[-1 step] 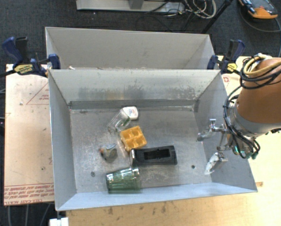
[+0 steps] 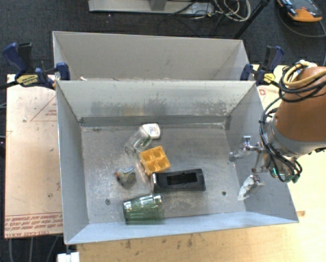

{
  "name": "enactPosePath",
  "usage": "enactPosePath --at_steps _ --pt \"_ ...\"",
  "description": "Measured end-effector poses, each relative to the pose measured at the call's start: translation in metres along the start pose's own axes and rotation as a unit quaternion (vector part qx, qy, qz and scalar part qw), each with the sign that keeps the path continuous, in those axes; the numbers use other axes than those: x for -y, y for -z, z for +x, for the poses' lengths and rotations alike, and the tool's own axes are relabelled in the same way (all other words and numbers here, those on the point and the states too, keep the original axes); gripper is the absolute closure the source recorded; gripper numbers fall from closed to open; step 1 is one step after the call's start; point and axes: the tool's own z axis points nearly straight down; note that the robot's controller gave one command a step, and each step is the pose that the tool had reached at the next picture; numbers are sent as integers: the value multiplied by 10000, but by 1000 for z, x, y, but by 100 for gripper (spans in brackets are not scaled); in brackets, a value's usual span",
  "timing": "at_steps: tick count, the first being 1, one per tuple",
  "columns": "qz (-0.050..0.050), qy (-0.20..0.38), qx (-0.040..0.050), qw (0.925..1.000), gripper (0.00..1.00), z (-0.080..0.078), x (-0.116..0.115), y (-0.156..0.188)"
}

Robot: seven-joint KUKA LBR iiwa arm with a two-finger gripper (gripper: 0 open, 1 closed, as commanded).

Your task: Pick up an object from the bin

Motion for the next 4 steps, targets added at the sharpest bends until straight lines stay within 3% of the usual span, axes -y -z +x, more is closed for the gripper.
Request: enactPosePath --at_steps 1,2,3,4 --pt "5 -284 47 9996 0 -33 -39 -46" --pt "-15 -361 8 9993 0 -37 -58 -94" --pt "1 90 -12 10000 0 -42 -79 -115" --pt "-9 952 13 9955 100 -40 -106 -123"
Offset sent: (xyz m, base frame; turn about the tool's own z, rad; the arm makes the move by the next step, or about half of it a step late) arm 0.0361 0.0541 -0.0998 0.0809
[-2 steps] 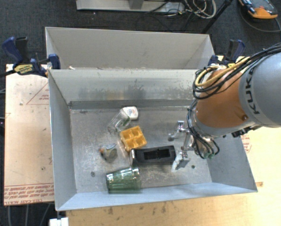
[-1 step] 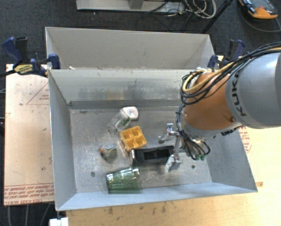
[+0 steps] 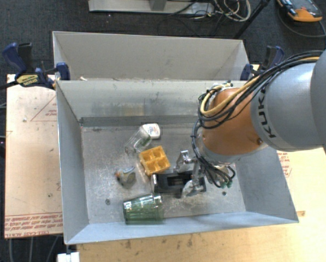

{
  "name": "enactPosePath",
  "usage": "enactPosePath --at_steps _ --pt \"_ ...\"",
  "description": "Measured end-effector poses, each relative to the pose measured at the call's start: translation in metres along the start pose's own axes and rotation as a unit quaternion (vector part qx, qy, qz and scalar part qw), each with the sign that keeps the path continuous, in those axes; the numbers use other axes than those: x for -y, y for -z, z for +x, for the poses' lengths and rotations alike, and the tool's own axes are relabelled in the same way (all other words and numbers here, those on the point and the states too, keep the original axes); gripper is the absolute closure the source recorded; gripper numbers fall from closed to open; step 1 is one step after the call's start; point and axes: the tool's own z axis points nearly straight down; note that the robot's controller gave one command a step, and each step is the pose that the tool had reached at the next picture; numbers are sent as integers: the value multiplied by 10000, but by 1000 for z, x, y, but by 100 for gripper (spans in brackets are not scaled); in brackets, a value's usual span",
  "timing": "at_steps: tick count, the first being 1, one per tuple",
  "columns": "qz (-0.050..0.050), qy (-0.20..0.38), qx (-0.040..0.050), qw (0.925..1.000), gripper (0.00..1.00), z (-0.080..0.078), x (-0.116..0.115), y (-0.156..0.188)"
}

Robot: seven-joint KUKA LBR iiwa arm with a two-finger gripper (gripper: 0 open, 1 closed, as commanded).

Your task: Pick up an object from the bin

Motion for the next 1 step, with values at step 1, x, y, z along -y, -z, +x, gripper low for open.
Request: enactPosePath --at_steps 1 --pt "0 1 0 10000 100 0 0 0"
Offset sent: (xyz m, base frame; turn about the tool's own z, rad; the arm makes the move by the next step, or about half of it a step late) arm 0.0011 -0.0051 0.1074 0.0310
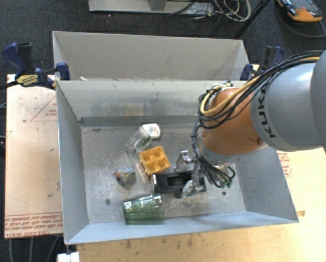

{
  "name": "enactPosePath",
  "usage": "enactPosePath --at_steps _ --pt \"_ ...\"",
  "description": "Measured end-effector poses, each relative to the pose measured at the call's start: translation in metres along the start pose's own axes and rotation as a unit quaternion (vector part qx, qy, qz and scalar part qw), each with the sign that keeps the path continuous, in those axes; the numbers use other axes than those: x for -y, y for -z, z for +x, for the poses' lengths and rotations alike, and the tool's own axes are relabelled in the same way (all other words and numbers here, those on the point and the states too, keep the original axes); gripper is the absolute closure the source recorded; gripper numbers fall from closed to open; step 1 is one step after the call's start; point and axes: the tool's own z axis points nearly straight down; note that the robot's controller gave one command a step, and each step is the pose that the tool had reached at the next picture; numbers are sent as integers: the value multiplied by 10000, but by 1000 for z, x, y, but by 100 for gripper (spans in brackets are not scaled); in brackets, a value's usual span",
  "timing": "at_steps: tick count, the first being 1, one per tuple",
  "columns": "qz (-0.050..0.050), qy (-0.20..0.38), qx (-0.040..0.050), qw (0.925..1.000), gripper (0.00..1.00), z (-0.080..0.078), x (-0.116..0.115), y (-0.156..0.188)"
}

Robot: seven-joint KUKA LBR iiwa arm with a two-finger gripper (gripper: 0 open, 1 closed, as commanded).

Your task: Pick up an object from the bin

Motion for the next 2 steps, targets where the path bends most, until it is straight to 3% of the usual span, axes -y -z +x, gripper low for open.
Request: enactPosePath --at_steps 1,2 --pt "5 -147 -31 9999 100 0 4 105" --pt "5 -147 -31 9999 100 0 4 105"
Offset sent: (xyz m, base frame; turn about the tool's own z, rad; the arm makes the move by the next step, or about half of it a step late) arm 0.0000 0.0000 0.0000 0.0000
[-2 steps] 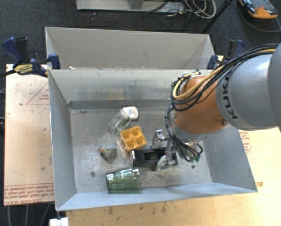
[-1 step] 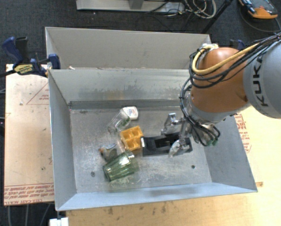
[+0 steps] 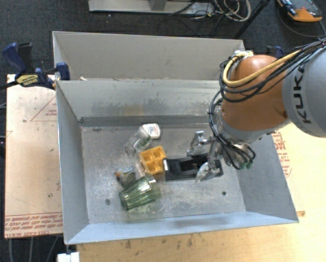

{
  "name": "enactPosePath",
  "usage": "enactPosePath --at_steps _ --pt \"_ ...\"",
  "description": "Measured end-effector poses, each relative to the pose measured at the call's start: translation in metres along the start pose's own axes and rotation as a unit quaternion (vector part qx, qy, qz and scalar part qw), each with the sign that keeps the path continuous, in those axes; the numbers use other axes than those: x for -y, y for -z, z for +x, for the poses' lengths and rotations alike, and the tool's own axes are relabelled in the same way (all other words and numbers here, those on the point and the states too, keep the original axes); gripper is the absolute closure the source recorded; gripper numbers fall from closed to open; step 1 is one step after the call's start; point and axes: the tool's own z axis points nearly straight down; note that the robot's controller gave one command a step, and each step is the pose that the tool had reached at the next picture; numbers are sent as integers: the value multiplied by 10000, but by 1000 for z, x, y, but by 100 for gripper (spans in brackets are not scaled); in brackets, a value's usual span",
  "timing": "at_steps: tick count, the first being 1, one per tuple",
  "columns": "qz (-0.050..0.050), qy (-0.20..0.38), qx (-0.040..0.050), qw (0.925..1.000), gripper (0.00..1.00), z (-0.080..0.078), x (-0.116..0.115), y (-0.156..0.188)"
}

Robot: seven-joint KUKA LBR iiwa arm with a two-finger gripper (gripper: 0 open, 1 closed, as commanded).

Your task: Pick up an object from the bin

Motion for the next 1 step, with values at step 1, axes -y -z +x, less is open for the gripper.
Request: enactPosePath --at_steps 1 --pt "6 881 27 9961 100 -55 -2 132"
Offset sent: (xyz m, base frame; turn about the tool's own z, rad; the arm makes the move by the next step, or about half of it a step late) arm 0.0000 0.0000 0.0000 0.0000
